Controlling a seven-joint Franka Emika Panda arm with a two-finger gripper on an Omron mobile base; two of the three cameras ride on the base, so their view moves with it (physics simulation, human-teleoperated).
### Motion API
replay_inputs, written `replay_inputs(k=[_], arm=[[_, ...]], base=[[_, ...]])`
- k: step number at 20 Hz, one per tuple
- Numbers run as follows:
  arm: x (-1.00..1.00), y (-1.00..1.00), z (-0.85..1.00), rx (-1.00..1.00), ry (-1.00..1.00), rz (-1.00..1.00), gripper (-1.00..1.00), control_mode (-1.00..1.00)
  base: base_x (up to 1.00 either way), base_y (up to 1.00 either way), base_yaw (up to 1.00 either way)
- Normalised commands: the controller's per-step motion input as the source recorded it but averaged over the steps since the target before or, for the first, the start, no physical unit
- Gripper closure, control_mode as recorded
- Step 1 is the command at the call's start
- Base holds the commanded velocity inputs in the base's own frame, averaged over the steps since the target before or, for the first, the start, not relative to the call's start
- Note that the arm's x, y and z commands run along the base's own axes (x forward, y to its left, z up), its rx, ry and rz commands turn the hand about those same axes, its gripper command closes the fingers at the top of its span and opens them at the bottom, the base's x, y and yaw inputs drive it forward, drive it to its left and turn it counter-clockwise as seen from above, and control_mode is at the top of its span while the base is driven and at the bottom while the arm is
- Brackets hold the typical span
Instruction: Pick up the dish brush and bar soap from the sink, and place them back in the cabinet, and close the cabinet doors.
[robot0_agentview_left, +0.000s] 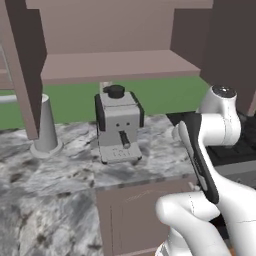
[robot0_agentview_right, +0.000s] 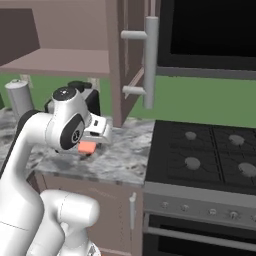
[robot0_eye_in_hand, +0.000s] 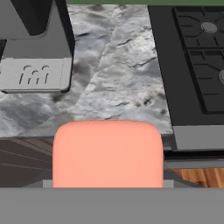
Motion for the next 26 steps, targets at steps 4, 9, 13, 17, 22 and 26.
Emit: replay_inputs(k=[4, 9, 13, 17, 22, 26], arm=[[0.0, 0.0, 0.0, 0.0, 0.0, 0.0, 1.0, 1.0], [0.0, 0.0, 0.0, 0.0, 0.0, 0.0, 1.0, 1.0], [0.0, 0.0, 0.0, 0.0, 0.0, 0.0, 1.0, 1.0], [0.04, 0.02, 0.0, 0.0, 0.0, 0.0, 1.0, -1.0], [0.01, 0.18, 0.27, 0.0, -0.15, 0.0, 1.0, -1.0], [0.0, 0.14, 0.53, 0.0, -0.16, 0.0, 1.0, -1.0]], base=[[0.07, 0.47, 0.0], [0.03, 0.45, 0.0], [0.02, 0.14, 0.0], [0.0, 0.0, 0.0], [0.0, 0.0, 0.0], [0.0, 0.0, 0.0]])
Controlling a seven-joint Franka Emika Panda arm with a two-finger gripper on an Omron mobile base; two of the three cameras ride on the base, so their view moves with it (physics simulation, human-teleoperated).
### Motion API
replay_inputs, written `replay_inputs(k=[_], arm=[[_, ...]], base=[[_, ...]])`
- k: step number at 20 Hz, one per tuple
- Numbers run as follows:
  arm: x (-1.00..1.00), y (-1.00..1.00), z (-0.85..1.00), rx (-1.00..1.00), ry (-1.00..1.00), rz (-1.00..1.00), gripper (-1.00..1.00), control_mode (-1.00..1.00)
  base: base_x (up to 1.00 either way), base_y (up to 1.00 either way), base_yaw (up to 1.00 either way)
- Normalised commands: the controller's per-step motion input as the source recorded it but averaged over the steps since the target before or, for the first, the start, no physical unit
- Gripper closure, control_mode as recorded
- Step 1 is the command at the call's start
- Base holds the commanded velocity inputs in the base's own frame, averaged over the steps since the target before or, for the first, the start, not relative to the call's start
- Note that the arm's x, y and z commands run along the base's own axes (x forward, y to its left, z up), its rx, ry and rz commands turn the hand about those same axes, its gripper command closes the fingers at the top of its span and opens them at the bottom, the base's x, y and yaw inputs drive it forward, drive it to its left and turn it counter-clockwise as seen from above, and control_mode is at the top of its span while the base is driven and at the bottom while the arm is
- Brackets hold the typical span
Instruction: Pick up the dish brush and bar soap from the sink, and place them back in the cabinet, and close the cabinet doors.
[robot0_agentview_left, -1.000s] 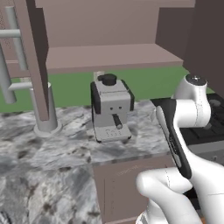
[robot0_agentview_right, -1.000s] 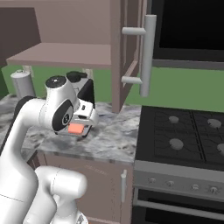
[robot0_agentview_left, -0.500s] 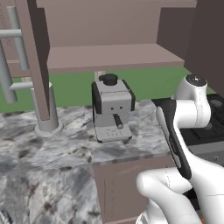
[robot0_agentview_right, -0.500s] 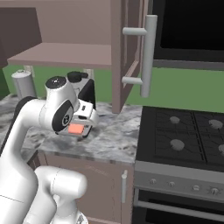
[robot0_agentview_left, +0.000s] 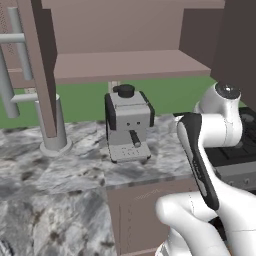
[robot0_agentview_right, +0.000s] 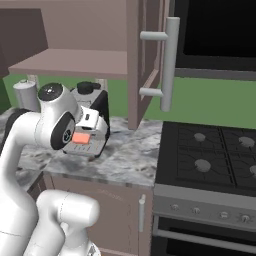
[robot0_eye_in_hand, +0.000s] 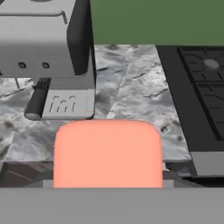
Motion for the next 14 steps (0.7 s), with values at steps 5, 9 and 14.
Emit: replay_inputs(k=[5, 9, 14], arm=[[0.0, 0.12, 0.58, 0.0, -0.22, 0.0, 1.0, -1.0], [0.0, 0.21, 0.68, 0.0, -0.19, 0.0, 1.0, -1.0], [0.0, 0.22, 0.64, 0.0, -0.17, 0.0, 1.0, -1.0]], base=[[0.0, 0.0, 0.0], [0.0, 0.0, 0.0], [0.0, 0.0, 0.0]])
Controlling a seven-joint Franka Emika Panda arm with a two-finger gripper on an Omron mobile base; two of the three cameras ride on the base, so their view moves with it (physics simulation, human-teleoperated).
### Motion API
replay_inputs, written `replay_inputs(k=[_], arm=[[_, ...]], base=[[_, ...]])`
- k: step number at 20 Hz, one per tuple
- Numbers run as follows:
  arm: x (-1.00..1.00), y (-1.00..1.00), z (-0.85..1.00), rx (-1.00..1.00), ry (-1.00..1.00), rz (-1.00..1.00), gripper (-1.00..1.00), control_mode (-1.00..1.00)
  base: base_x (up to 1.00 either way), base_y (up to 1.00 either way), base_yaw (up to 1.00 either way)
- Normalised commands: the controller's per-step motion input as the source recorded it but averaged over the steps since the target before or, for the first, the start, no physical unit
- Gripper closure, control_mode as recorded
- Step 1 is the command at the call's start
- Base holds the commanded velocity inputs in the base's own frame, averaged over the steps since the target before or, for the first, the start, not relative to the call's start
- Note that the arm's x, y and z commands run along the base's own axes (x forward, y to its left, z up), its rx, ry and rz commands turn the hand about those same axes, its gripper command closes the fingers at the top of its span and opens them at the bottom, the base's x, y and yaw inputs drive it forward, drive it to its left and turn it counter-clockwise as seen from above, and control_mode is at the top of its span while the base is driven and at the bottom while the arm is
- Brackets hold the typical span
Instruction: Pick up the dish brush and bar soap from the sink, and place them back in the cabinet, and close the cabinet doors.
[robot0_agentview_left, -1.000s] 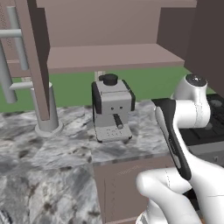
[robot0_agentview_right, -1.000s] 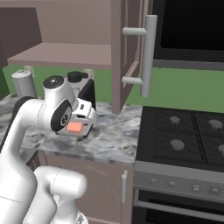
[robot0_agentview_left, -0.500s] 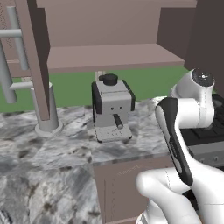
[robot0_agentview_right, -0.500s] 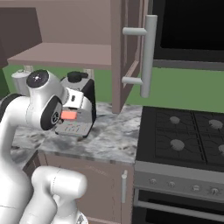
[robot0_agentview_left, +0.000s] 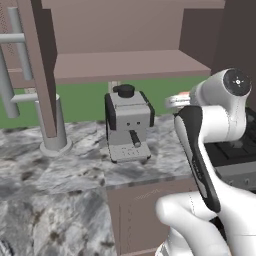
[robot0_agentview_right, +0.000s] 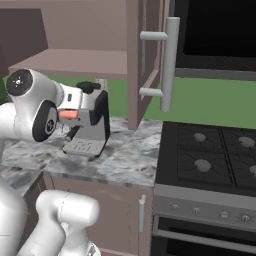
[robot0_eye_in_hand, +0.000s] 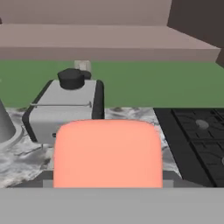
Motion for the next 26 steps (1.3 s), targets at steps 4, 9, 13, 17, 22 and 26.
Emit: replay_inputs(k=[4, 9, 13, 17, 22, 26], arm=[[0.03, 0.19, 0.44, 0.0, -0.17, 0.0, 1.0, -1.0], [0.04, 0.05, 0.29, 0.0, -0.18, 0.0, 1.0, -1.0], [0.08, 0.0, 0.38, 0.0, -0.15, 0.0, 1.0, -1.0], [0.14, 0.0, 0.47, 0.0, -0.09, 0.0, 1.0, -1.0], [0.5, 0.0, 0.46, 0.0, 0.01, 0.0, 1.0, -1.0], [0.61, 0.0, 0.14, 0.0, 0.01, 0.0, 1.0, -1.0]], base=[[0.0, 0.0, 0.0], [0.0, 0.0, 0.0], [0.0, 0.0, 0.0], [0.0, 0.0, 0.0], [0.0, 0.0, 0.0], [0.0, 0.0, 0.0]])
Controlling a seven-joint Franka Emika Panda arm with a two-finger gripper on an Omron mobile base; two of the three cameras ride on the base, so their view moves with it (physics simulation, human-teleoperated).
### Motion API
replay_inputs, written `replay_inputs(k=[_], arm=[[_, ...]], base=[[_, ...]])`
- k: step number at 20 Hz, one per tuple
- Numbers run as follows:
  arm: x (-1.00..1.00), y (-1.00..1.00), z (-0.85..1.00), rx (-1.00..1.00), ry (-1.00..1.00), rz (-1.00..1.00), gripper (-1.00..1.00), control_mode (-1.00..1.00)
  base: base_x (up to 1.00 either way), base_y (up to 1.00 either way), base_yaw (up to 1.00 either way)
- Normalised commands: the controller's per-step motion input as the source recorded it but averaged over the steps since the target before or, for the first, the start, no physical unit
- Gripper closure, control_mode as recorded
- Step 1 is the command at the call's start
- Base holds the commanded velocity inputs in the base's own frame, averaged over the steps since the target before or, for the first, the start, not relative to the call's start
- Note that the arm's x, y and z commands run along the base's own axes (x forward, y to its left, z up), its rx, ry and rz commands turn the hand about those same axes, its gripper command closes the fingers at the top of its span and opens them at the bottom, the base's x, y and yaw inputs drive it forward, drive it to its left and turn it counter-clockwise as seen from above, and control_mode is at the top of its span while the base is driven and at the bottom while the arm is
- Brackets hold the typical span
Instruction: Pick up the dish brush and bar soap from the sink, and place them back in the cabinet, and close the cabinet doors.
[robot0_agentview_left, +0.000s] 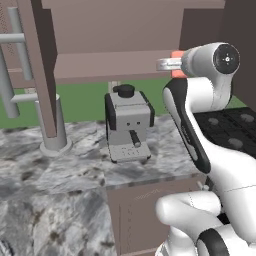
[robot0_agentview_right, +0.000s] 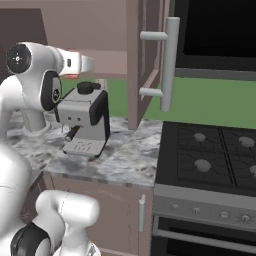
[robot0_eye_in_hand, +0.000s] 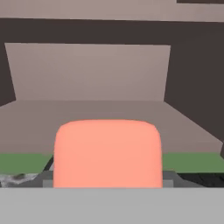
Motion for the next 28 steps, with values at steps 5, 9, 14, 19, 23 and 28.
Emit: replay_inputs(k=[5, 9, 14, 19, 23, 28], arm=[[0.57, 0.0, 0.0, 0.0, 0.0, 0.0, 1.0, -1.0], [0.6, 0.0, 0.0, 0.0, -0.01, 0.0, 1.0, -1.0], [0.58, 0.0, 0.0, 0.0, -0.01, 0.0, 1.0, -1.0], [0.53, 0.0, 0.0, 0.0, 0.0, 0.0, 1.0, -1.0], [0.48, 0.0, -0.01, 0.0, 0.0, 0.0, 1.0, -1.0], [0.45, 0.0, -0.1, 0.0, 0.0, 0.0, 1.0, -1.0]], base=[[0.0, 0.0, 0.0], [0.0, 0.0, 0.0], [0.0, 0.0, 0.0], [0.0, 0.0, 0.0], [0.0, 0.0, 0.0], [0.0, 0.0, 0.0]])
